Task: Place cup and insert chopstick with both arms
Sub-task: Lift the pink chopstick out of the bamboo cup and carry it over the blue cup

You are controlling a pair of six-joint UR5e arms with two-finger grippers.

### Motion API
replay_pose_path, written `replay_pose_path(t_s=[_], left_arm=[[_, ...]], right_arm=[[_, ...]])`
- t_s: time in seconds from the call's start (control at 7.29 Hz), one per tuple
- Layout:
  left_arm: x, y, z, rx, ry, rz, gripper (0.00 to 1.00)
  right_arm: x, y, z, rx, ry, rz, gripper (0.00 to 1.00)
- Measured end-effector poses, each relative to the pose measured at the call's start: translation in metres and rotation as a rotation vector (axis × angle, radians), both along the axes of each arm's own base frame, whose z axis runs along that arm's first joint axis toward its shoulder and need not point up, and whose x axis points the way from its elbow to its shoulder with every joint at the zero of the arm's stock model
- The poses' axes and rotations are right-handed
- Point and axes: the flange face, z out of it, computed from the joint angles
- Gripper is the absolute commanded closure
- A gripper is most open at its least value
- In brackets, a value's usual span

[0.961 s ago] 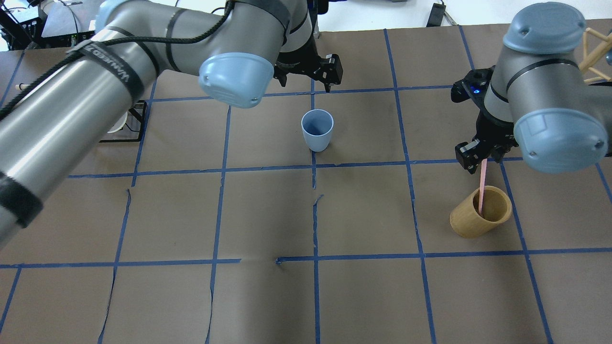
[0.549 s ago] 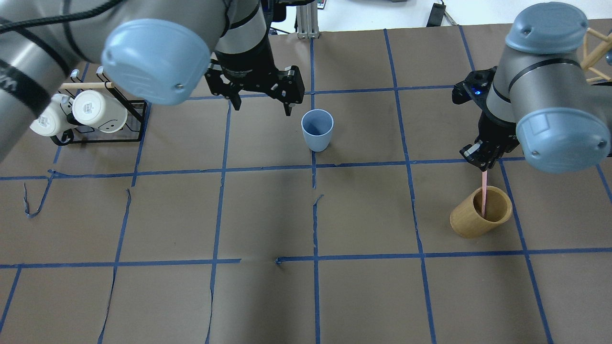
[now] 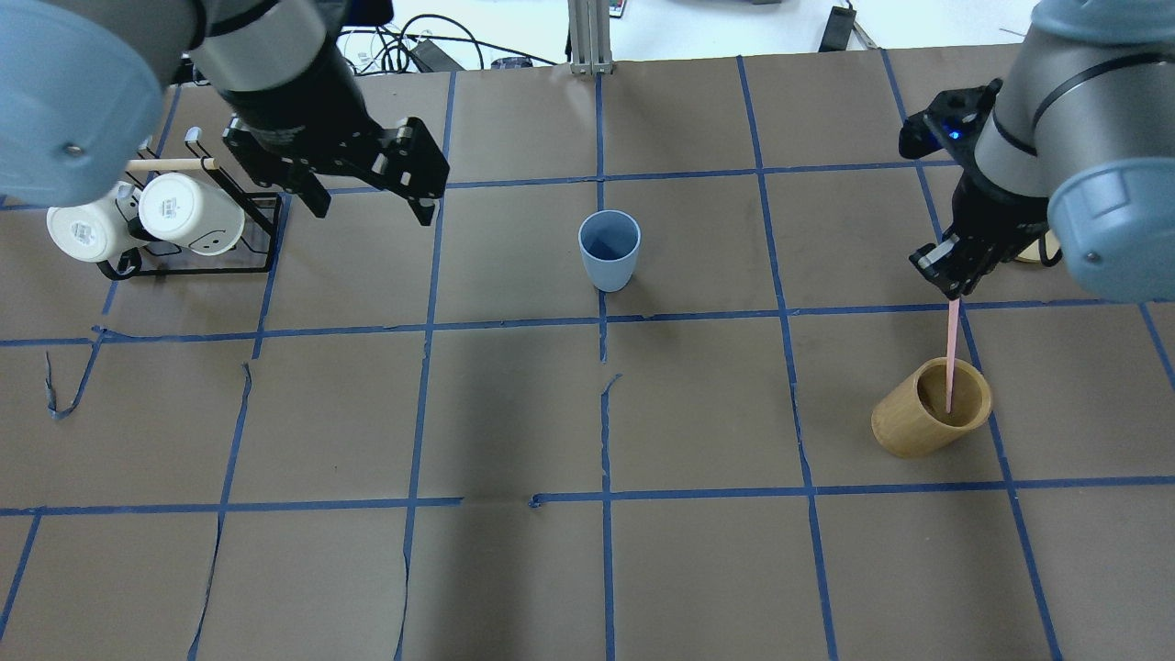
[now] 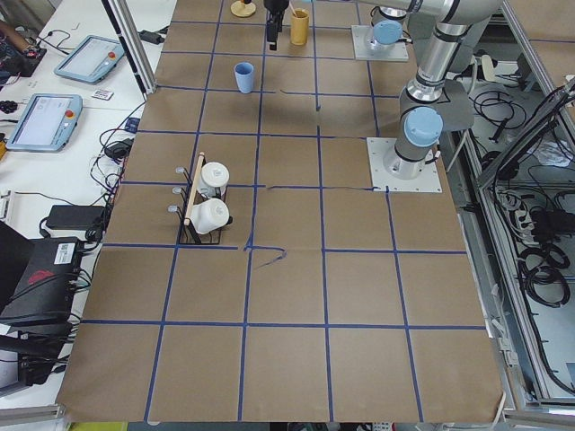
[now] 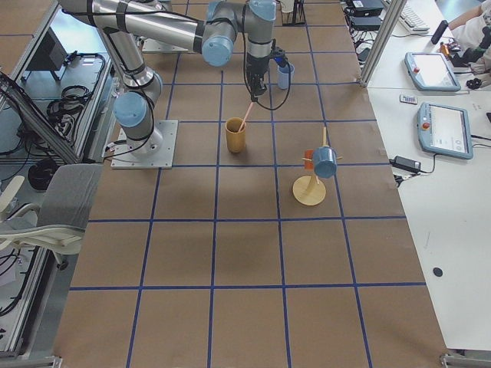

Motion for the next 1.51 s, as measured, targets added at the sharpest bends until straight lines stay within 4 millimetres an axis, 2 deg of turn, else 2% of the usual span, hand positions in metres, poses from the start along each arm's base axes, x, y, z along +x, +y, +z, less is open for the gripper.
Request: replay_pose_path(t_s=[0.27,0.41,0.55,0.82,1.1,1.37,1.51], left_arm=[[0.023,-0.001,0.012,-0.026,0.008,0.029,0.00],[0.026,-0.002,0.013,-0.030,0.009,0.038,0.00],[0.028,-0.002,0.014,-0.032,0.009,0.044,0.00],[0.029,-0.003,0.014,-0.032,0.011,0.051,0.00],[0.028,-0.003,0.015,-0.034,0.010,0.055,0.00],[0.027,-0.003,0.015,-0.036,0.010,0.055,0.00],[0.027,-0.003,0.015,-0.037,0.010,0.055,0.00]], right_arm=[[0.011,-0.009,0.083,-0.089,-0.087,-0.006,0.97],[0.022,-0.010,0.114,-0.130,-0.133,-0.042,0.98],[0.043,-0.012,0.131,-0.165,-0.177,-0.106,0.98],[0.107,-0.027,0.137,-0.220,-0.227,-0.179,0.98],[0.177,-0.058,0.136,-0.257,-0.235,-0.263,0.98],[0.236,-0.085,0.120,-0.281,-0.231,-0.297,0.98],[0.254,-0.097,0.106,-0.301,-0.241,-0.304,0.98]])
